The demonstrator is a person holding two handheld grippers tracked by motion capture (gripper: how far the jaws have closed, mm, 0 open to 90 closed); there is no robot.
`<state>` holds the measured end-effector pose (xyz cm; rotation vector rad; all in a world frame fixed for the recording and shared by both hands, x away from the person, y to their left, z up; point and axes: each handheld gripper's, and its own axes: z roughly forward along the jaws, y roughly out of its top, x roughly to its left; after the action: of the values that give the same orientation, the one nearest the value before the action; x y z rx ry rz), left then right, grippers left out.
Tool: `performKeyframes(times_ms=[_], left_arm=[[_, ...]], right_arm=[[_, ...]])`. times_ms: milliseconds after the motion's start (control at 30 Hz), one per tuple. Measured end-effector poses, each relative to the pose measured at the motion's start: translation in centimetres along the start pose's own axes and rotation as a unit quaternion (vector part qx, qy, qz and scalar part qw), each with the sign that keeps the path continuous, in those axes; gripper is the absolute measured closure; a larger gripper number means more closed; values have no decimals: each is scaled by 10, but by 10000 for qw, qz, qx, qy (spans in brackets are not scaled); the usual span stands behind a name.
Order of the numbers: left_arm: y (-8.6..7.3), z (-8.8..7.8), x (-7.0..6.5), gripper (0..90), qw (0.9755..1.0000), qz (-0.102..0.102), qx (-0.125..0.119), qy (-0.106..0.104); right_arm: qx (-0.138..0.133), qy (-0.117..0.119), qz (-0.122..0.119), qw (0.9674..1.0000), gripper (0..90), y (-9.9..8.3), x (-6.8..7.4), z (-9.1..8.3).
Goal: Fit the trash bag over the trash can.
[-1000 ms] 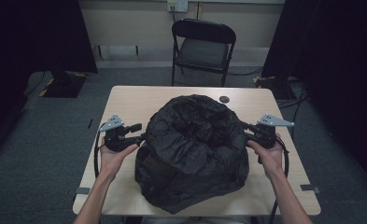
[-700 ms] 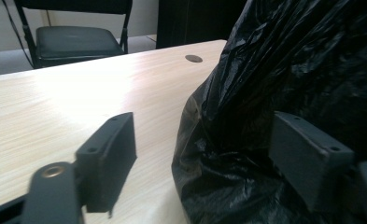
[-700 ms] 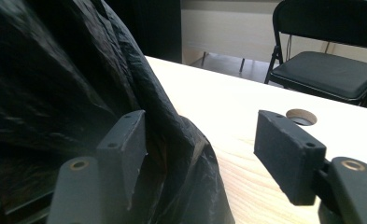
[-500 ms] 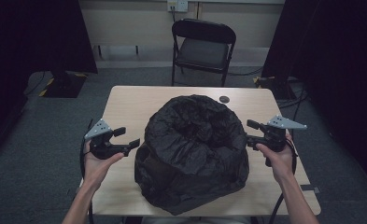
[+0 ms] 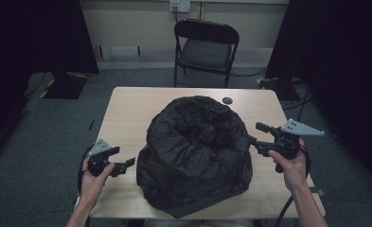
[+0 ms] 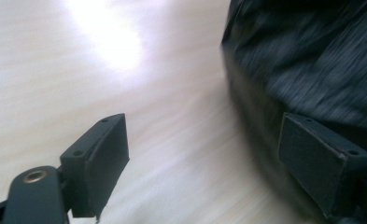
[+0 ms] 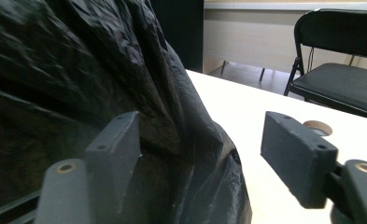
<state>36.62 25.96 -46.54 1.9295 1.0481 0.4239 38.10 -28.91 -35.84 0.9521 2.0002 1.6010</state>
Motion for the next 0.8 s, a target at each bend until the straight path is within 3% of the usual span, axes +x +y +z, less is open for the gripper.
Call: performKeyframes(times_ms=[67,233,333,467,800], left_arm=[[-7,5,1,161,9999,-8,140,-53],[-13,13,5,167,9989,9,379,280],[-18,16,3,171,9973,152,540,466],[-24,24,-2,173,9951,235,829,484],[-25,29,-2,132,9960,262,735,445]], right_arm=[[-81,44,-11,10000,256,3,4,-6],[-150,156,-32,9998,244,9,10,-10],[-205,214,-41,9996,240,12,14,-13],[-246,244,-47,9994,240,14,16,-17],[-486,320,-285,9979,242,42,29,-37]])
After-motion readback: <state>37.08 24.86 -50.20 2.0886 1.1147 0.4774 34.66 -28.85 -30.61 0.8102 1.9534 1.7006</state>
